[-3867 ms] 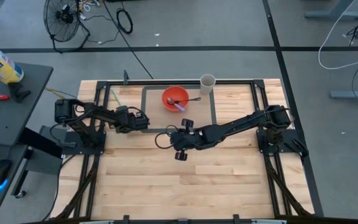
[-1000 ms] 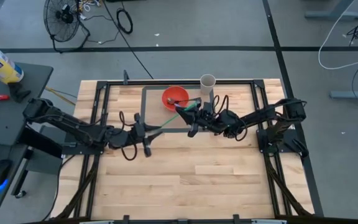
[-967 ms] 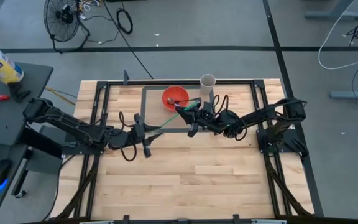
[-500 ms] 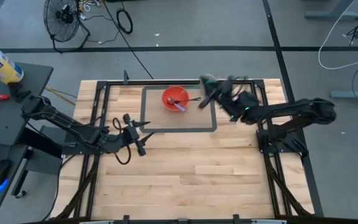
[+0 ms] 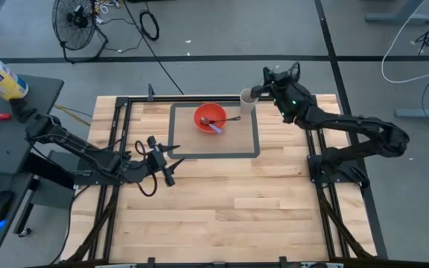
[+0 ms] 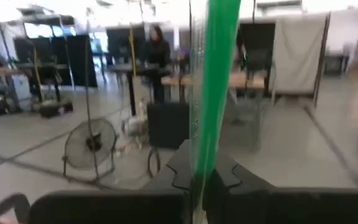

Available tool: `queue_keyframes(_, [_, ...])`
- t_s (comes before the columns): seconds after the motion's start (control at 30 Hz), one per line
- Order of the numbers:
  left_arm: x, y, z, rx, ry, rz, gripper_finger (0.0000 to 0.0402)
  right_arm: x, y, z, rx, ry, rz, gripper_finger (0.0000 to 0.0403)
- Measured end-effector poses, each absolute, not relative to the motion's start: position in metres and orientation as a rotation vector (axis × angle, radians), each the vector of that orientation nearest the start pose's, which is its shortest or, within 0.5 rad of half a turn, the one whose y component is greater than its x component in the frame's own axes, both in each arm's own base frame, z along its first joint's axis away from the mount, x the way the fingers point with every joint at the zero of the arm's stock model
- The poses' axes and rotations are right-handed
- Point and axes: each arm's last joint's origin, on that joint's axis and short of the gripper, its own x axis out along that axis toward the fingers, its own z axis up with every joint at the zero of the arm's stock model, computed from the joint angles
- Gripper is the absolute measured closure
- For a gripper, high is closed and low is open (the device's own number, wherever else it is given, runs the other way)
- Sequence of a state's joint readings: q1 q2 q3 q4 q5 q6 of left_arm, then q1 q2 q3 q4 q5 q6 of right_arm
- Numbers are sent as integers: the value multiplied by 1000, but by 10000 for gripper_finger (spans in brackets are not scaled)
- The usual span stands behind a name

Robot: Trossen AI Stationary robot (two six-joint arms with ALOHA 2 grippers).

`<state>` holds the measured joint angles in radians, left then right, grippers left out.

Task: Pick & Place Utensil
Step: Put the green straw in the white cup on the transparent mat

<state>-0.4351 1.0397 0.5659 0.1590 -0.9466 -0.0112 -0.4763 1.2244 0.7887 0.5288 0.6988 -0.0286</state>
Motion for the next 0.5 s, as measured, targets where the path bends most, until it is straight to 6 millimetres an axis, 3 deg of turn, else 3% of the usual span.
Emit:
queue_keyframes(0.2, [203, -68, 247, 188, 242, 511, 173, 235, -161, 287, 108, -27, -1075, 386])
queue_keyframes(0.5, [203, -67, 247, 187, 242, 515, 173, 245, -187, 247, 94, 134, -1163, 385])
